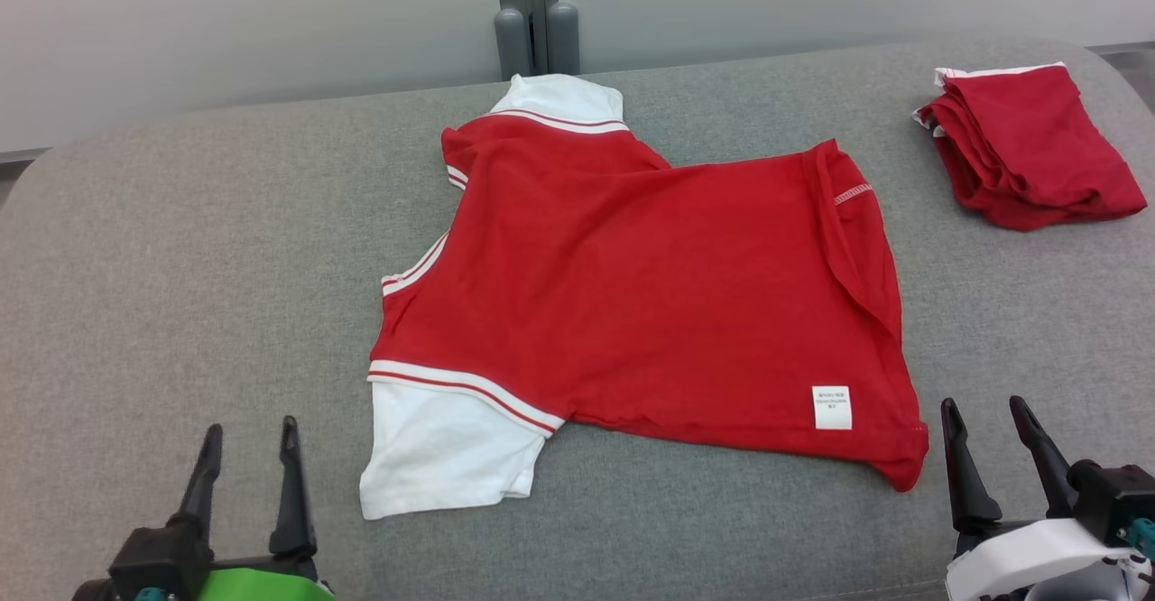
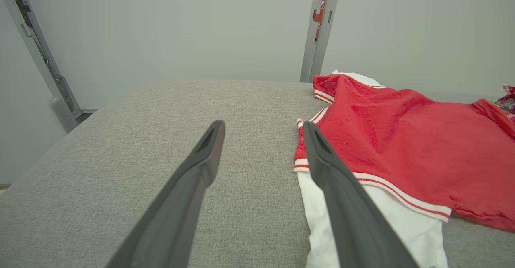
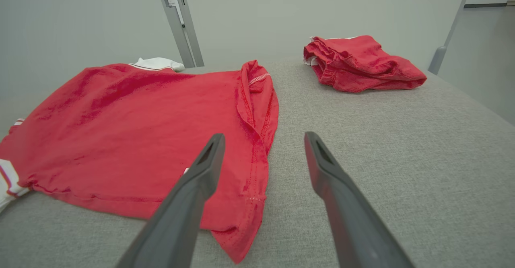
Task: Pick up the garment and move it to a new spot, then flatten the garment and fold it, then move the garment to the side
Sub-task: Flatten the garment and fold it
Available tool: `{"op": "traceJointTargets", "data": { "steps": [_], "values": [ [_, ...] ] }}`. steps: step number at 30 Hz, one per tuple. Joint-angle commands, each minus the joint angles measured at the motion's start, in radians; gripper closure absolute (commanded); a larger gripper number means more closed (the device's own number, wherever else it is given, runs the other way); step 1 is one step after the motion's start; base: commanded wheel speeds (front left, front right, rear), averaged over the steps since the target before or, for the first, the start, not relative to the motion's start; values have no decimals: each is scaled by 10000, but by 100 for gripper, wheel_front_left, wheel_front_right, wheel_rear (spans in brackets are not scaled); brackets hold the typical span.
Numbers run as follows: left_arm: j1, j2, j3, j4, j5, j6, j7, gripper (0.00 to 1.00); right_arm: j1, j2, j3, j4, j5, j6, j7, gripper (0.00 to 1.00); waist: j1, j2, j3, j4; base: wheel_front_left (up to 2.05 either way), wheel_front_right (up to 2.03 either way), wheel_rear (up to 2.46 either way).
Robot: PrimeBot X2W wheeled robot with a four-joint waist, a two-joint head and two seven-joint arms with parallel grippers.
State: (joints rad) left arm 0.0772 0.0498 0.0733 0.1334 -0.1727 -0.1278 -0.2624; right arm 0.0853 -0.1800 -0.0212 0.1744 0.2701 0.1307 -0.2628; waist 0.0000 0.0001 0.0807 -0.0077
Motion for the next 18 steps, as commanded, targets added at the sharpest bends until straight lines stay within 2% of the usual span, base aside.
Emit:
{"op": "traceJointTargets", "data": {
  "steps": [1,9,18],
  "values": [
    [-218,37,-159,193,85,-45,-26,0,-255,-96,85,213,-36,0,-17,0,0,-1,85,-8,0,0,0],
    [-724,263,-1024,1775,-232,-43,-28,0,-1290,-445,850,2047,249,0,40,0,0,-1,486,37,0,0,0],
    [-1510,390,-1850,3647,-595,-43,-26,0,-2003,-412,1692,3568,743,0,-34,0,0,-1,746,146,0,0,0]
  ]
}}
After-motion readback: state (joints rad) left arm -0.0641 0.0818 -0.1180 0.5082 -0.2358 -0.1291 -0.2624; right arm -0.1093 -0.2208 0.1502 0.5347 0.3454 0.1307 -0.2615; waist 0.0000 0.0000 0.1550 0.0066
